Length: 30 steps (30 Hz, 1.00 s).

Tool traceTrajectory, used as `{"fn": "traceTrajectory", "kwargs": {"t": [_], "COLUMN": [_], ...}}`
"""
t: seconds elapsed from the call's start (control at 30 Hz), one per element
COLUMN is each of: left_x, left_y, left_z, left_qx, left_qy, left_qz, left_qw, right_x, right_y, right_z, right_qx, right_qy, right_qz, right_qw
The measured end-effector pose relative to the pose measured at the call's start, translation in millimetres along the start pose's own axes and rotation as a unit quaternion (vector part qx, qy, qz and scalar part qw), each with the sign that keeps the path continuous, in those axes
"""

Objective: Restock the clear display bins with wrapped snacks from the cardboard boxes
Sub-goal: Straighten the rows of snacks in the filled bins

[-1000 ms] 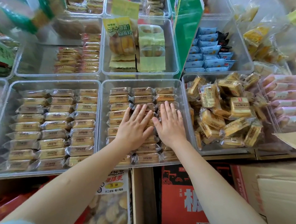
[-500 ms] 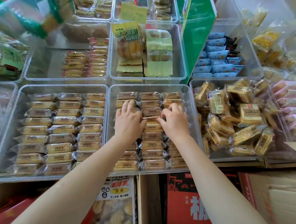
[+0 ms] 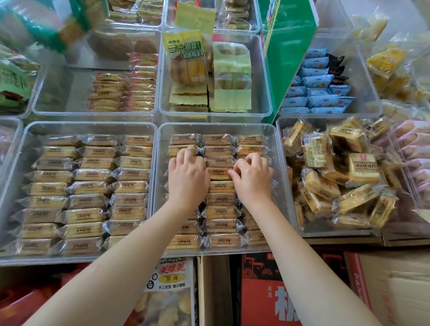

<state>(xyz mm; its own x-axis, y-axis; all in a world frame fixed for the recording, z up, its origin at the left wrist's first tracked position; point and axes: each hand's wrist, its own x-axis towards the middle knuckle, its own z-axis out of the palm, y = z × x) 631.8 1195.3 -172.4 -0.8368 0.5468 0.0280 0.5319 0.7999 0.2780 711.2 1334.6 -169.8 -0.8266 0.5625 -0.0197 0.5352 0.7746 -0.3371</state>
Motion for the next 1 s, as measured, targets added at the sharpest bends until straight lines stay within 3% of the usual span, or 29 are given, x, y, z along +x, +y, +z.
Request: {"fn": "traceTrajectory", "kwargs": {"t": [0.07, 0.13, 0.2, 0.33, 0.53, 0.8, 1.0], "left_x": [-4.7, -10.8, -14.9, -17.0, -22.3, -28.8, -26.4], "left_y": [5.1, 12.2, 17.1, 15.8, 15.5, 12.8, 13.3], "left_z": [2.7, 6.7, 9.9, 15.1, 14.3, 15.9, 15.2], "left_qx": [-0.005, -0.005, 0.015, 0.061, 0.091, 0.077, 0.086], "left_qy": [-0.015, -0.073, -0.122, -0.162, -0.164, -0.147, -0.155], "left_qz": [0.051, 0.131, 0.161, 0.138, 0.114, 0.135, 0.141], "left_qw": [0.999, 0.989, 0.979, 0.975, 0.976, 0.977, 0.974], "right_x": [-0.7, -0.7, -0.1, 7.7, 30.4, 45.1, 42.4], "right_y": [-0.2, -0.4, -1.0, -2.3, -12.4, -5.2, -8.9], "right_z": [-0.2, -1.5, -2.2, -6.7, -13.2, -8.9, -7.8], "right_qx": [0.021, 0.036, 0.039, 0.053, -0.063, 0.099, 0.061], "right_qy": [0.013, 0.015, 0.010, -0.007, -0.091, -0.115, -0.099], "right_qz": [0.005, 0.009, 0.010, 0.022, 0.029, 0.112, 0.095], "right_qw": [1.000, 0.999, 0.999, 0.998, 0.993, 0.982, 0.989]}}
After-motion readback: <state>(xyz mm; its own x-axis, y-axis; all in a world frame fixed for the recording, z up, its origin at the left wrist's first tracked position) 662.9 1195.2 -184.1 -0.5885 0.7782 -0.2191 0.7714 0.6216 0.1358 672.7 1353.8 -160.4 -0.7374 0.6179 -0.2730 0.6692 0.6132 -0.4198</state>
